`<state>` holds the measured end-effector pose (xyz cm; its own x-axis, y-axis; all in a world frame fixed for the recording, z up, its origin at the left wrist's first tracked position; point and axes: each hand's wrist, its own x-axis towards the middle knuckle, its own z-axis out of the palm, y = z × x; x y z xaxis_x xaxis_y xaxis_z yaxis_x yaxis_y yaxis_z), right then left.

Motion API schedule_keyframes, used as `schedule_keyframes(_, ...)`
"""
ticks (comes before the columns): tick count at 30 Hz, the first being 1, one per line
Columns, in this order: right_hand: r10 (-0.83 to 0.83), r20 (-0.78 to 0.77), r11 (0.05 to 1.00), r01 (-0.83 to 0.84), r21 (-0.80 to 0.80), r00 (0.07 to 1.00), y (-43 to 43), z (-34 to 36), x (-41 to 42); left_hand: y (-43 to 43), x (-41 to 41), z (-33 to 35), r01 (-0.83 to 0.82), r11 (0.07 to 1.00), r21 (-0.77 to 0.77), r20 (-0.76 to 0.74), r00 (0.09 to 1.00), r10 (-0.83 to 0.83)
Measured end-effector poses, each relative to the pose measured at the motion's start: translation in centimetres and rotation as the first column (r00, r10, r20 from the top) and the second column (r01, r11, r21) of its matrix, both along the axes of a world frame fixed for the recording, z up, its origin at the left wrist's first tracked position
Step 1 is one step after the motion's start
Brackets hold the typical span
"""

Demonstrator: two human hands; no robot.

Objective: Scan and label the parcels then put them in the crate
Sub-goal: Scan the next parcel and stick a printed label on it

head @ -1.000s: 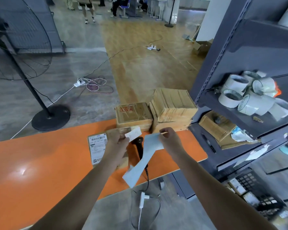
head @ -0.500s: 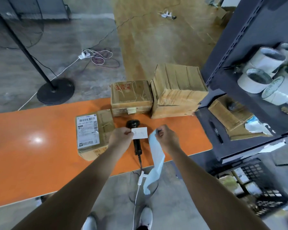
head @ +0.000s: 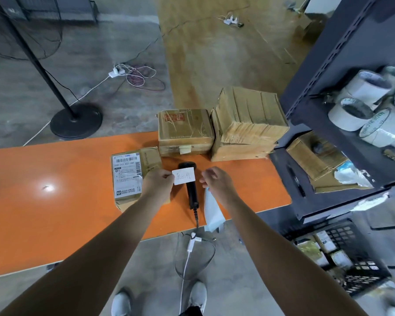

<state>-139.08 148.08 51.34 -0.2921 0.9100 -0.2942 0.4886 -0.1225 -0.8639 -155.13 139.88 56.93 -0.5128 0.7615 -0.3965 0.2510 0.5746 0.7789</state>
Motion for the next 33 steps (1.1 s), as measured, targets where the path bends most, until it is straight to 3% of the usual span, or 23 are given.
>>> schedule_keyframes(4, 0.043, -0.105, 0.999, -0.045, -0.012, 0.994, -1.5, 2.2, -3.1, -1.1, -1.9, 0.6, -0.036, 0.999, -0.007, 0.006, 0.999, 0.036)
schedule_keyframes(12, 0.203, 0.069, 0.972, -0.21, 0.11, 0.977, -4.2, 2.6, -8.0, -4.1, -5.9, -0.4, -0.139, 0.99, -0.006, 0.091, 0.986, 0.139)
schedule_keyframes(20, 0.186, 0.318, 0.954, -0.248, 0.166, 0.93, -5.2, 2.3, -10.8, -4.9, -7.3, -1.8, -0.117, 0.993, 0.003, -0.04, 0.992, 0.117)
schedule_keyframes(27, 0.158, 0.434, 0.953, -0.252, 0.166, 0.887, -4.7, 1.6, -11.3, -4.2, -6.5, -2.7, 0.048, 0.996, -0.072, -0.299, 0.952, -0.067)
schedule_keyframes(33, 0.201, 0.498, 0.946, -0.299, 0.125, 0.843, -4.6, 1.8, -11.4, -3.9, -6.5, -3.0, 0.08, 0.99, -0.119, -0.345, 0.931, -0.117)
